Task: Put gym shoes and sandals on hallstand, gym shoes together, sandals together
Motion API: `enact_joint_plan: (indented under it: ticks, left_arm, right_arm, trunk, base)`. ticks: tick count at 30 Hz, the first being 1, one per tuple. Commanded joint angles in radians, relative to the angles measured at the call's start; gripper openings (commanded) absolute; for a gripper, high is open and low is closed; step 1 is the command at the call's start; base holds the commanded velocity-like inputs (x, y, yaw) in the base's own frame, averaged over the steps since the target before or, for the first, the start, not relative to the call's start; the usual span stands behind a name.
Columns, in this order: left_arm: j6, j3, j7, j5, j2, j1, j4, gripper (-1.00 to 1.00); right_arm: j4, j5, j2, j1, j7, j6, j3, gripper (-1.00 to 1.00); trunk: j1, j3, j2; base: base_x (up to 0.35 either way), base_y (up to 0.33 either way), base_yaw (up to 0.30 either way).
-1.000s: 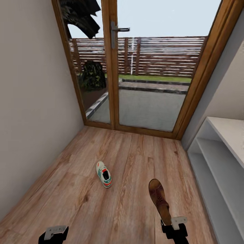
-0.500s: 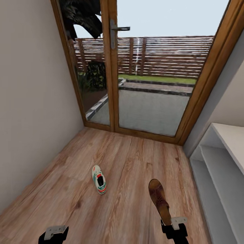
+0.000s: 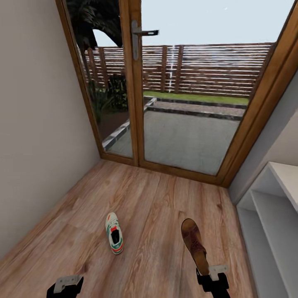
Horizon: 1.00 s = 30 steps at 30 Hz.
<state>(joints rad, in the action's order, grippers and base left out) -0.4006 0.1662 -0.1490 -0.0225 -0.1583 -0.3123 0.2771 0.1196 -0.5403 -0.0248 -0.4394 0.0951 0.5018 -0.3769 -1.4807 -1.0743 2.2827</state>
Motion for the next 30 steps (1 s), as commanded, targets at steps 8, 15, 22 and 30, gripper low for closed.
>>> enact_joint_plan:
  ticks: [8, 15, 22, 30]
  left_arm:
    - [-0.002, 0.007, -0.010, -0.002, 0.001, -0.001, -0.001, 1.00]
    - [-0.002, 0.007, -0.009, -0.002, 0.001, -0.001, -0.001, 1.00]
    - [-0.002, 0.007, -0.009, -0.002, 0.001, -0.001, -0.001, 1.00]
    - [-0.002, 0.007, -0.009, -0.002, 0.002, -0.001, -0.001, 1.00]
  right_arm:
    - [-0.002, -0.007, 0.000, -0.001, 0.005, 0.003, -0.003, -1.00]
    - [-0.002, -0.007, -0.001, -0.001, 0.005, 0.003, -0.003, -1.00]
    - [-0.002, -0.007, -0.001, -0.001, 0.005, 0.003, -0.003, -1.00]
    - [-0.002, -0.007, -0.001, -0.001, 0.005, 0.003, -0.003, -1.00]
  trunk:
    - [0.000, -0.001, 0.000]
    - [0.000, -0.001, 0.000]
    - [0.000, -0.001, 0.000]
    - [0.000, -0.001, 0.000]
  base:
    - [0.333, -0.010, 0.001]
    - [0.244, 0.000, 0.000]
    - [0.092, 0.000, 0.000]
    - [0.012, 0.000, 0.045]
